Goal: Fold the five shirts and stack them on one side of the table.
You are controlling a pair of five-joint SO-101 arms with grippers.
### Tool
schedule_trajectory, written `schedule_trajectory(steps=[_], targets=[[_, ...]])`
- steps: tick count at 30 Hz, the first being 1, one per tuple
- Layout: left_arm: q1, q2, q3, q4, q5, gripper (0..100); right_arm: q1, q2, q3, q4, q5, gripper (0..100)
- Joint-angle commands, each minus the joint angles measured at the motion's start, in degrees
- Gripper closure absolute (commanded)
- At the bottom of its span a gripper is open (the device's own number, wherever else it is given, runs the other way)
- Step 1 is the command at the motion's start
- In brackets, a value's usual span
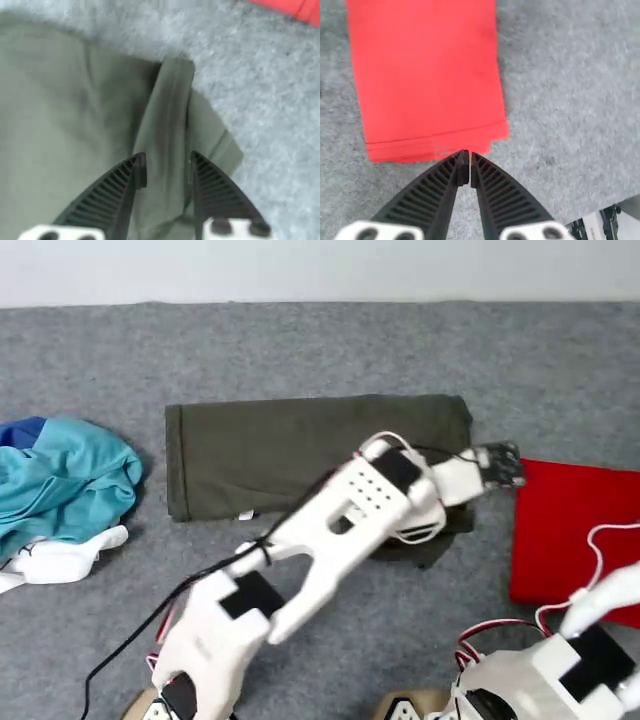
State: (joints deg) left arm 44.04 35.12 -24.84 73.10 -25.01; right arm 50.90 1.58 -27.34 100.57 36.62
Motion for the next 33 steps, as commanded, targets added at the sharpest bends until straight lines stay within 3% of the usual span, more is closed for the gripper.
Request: schedule_trajectory(steps=[1, 12, 21, 33], targets=[[0.88, 4.57, -9.36, 2.11, 0.35, 85, 1.98, -3.65, -0.26, 2.33, -0.53, 98.8], [-0.18, 27.08, -37.67, 14.86, 0.35, 86, 3.82, -3.65, -0.26, 2.33, -0.18, 98.8], [-0.18, 35.25, -60.97, 26.11, 0.00, 98, 3.47, -3.65, -0.26, 2.33, -0.26, 98.8], [-6.95, 35.96, -65.10, 26.02, 0.00, 98, 3.47, -3.65, -0.26, 2.33, -0.44, 98.8]])
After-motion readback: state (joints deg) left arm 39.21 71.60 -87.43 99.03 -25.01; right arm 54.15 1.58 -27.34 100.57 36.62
